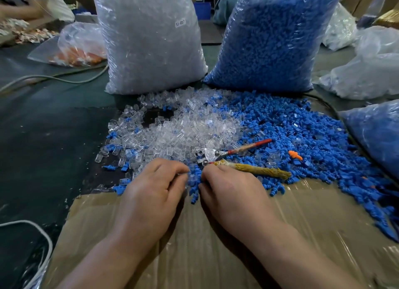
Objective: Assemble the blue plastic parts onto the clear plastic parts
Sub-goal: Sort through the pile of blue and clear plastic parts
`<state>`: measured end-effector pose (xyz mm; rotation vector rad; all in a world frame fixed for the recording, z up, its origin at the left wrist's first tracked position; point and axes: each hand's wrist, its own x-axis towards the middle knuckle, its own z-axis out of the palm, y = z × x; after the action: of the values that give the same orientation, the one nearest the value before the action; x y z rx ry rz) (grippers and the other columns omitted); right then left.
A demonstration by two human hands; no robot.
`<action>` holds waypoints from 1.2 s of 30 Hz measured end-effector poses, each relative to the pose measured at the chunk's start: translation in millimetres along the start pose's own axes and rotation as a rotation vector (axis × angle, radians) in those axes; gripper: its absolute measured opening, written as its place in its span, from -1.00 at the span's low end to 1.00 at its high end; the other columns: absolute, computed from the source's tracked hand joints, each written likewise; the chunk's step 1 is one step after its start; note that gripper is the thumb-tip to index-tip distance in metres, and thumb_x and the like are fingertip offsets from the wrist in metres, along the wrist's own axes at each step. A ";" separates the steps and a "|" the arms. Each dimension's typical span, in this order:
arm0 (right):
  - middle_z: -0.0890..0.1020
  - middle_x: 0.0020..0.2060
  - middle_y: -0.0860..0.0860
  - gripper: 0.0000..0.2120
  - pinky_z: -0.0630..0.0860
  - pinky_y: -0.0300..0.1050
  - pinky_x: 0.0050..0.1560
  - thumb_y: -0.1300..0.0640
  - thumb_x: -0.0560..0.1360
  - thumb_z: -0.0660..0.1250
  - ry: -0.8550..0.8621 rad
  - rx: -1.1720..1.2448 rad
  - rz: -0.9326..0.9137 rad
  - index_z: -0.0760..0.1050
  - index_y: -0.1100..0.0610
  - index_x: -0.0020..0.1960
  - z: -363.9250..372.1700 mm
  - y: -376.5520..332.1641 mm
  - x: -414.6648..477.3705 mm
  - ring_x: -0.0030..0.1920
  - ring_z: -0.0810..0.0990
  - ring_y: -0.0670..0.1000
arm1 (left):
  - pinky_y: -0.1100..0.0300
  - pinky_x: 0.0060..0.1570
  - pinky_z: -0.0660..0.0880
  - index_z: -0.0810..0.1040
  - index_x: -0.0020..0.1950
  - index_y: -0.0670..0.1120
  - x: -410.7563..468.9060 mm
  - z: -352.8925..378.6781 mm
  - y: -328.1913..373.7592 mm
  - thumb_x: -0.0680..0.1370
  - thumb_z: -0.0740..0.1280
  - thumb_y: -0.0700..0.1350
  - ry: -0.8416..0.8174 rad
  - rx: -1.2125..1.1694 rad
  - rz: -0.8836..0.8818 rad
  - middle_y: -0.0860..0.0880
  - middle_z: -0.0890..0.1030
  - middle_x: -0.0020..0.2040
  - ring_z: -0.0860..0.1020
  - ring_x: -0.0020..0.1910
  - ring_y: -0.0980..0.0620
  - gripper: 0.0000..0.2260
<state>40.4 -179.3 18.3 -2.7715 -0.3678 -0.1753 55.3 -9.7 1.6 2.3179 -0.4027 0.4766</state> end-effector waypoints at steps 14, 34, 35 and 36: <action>0.51 -0.15 -0.09 -0.90 0.48 0.03 -0.16 -0.04 0.59 0.17 -0.012 0.048 0.045 0.39 -0.04 -0.03 -6.4 1.3 0.6 -0.14 0.52 0.05 | 0.21 -0.40 0.57 0.60 -0.05 0.19 -0.7 -14.1 4.0 0.52 0.38 -0.06 0.035 -0.384 -0.269 0.06 0.65 -0.27 0.60 -0.38 0.10 -0.88; 0.43 -0.17 -0.05 -0.86 0.43 0.02 -0.27 -0.07 0.55 0.12 -0.089 -0.066 0.019 0.38 -0.03 -0.02 -4.2 -7.5 -6.8 -0.16 0.50 0.11 | 0.31 -0.39 0.51 0.63 -0.16 0.17 4.2 -34.3 7.8 0.50 0.43 -0.26 -0.430 -0.491 -0.517 -0.01 0.67 -0.37 0.65 -0.40 0.11 -0.72; 0.41 -0.18 -0.06 -0.83 0.42 0.01 -0.30 -0.11 0.55 0.10 -0.085 -0.079 0.018 0.37 -0.03 -0.04 -3.1 -7.5 -7.0 -0.19 0.50 0.10 | 0.26 -0.32 0.54 0.63 -0.14 0.18 4.4 -35.0 9.1 0.50 0.44 -0.24 -0.430 -0.471 -0.496 0.00 0.68 -0.34 0.66 -0.36 0.10 -0.72; 0.38 -0.20 -0.07 -0.79 0.40 0.00 -0.32 -0.16 0.54 0.07 -0.083 -0.087 0.019 0.35 -0.04 -0.06 -2.4 -7.4 -7.1 -0.21 0.49 0.09 | 0.21 -0.25 0.56 0.62 -0.12 0.19 4.4 -35.5 11.2 0.51 0.44 -0.23 -0.416 -0.461 -0.475 0.02 0.70 -0.31 0.67 -0.33 0.10 -0.73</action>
<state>31.4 -175.1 21.7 -2.8736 -0.3629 -0.0734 46.7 7.2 34.0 1.9529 -0.1212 -0.3094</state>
